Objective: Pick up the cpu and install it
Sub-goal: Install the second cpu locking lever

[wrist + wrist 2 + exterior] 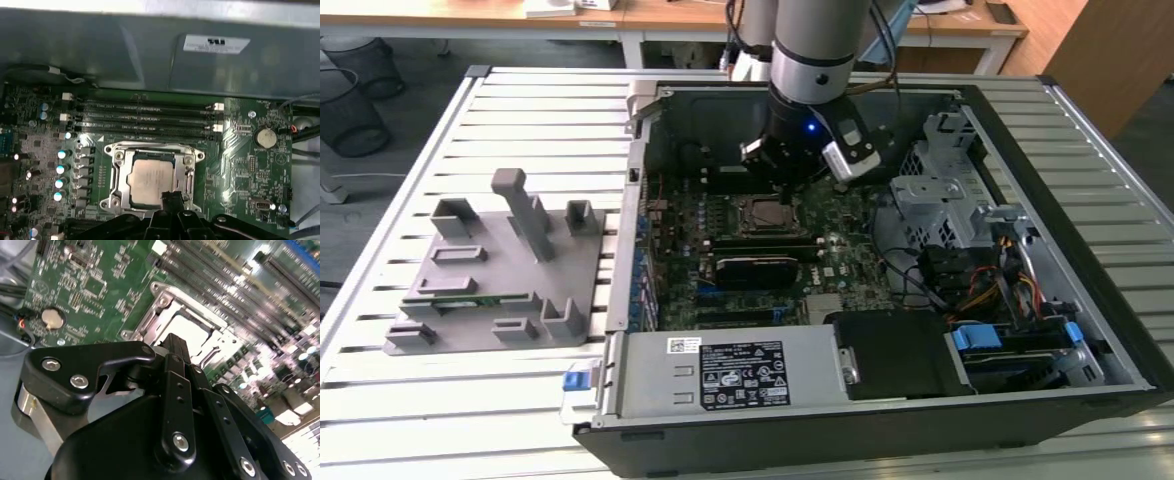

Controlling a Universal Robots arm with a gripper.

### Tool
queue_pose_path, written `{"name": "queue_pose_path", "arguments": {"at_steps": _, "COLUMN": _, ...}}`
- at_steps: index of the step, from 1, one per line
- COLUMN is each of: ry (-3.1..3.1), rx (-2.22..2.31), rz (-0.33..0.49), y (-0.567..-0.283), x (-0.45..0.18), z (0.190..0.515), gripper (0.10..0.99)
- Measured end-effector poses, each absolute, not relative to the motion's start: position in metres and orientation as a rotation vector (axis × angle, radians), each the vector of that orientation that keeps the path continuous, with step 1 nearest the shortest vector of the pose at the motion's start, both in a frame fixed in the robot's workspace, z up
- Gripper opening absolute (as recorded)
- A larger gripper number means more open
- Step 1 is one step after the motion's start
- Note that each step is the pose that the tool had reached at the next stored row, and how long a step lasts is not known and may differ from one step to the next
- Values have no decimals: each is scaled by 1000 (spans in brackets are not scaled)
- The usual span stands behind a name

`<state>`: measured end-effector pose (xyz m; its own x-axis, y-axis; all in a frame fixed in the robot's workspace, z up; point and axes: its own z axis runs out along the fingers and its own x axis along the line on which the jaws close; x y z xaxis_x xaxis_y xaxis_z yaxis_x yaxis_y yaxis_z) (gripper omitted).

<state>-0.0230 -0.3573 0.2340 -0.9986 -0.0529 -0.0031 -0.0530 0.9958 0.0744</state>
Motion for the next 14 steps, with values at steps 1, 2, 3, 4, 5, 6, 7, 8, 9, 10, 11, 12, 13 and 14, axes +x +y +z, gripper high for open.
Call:
{"name": "queue_pose_path", "arguments": {"at_steps": 1, "ry": 3137, "rx": -83, "rz": 117, "y": -360, "x": -23, "z": 234, "gripper": 106}}
{"name": "queue_pose_path", "arguments": {"at_steps": 2, "ry": 3137, "rx": -83, "rz": 117, "y": -365, "x": -23, "z": 234, "gripper": 106}}
{"name": "queue_pose_path", "arguments": {"at_steps": 3, "ry": 3137, "rx": -83, "rz": 117, "y": -367, "x": -23, "z": 234, "gripper": 106}}
{"name": "queue_pose_path", "arguments": {"at_steps": 4, "ry": 3137, "rx": -83, "rz": 117, "y": -369, "x": -23, "z": 234, "gripper": 106}}
{"name": "queue_pose_path", "arguments": {"at_steps": 5, "ry": 3137, "rx": -83, "rz": 117, "y": -370, "x": -23, "z": 234, "gripper": 106}}
{"name": "queue_pose_path", "arguments": {"at_steps": 6, "ry": 3137, "rx": -83, "rz": 117, "y": -371, "x": -23, "z": 234, "gripper": 106}}
{"name": "queue_pose_path", "arguments": {"at_steps": 7, "ry": 3137, "rx": -83, "rz": 117, "y": -371, "x": -23, "z": 234, "gripper": 106}}
{"name": "queue_pose_path", "arguments": {"at_steps": 8, "ry": 3137, "rx": -83, "rz": 117, "y": -372, "x": -23, "z": 234, "gripper": 106}}
{"name": "queue_pose_path", "arguments": {"at_steps": 9, "ry": 3137, "rx": -83, "rz": 118, "y": -373, "x": -23, "z": 234, "gripper": 106}}
{"name": "queue_pose_path", "arguments": {"at_steps": 10, "ry": 3137, "rx": -83, "rz": 118, "y": -374, "x": -23, "z": 234, "gripper": 106}}
{"name": "queue_pose_path", "arguments": {"at_steps": 11, "ry": 3137, "rx": -83, "rz": 119, "y": -374, "x": -23, "z": 234, "gripper": 106}}
{"name": "queue_pose_path", "arguments": {"at_steps": 12, "ry": 3137, "rx": -83, "rz": 119, "y": -375, "x": -23, "z": 234, "gripper": 106}}
{"name": "queue_pose_path", "arguments": {"at_steps": 13, "ry": 3137, "rx": -83, "rz": 119, "y": -376, "x": -23, "z": 234, "gripper": 106}}
{"name": "queue_pose_path", "arguments": {"at_steps": 14, "ry": 3137, "rx": -83, "rz": 118, "y": -378, "x": -23, "z": 234, "gripper": 106}}
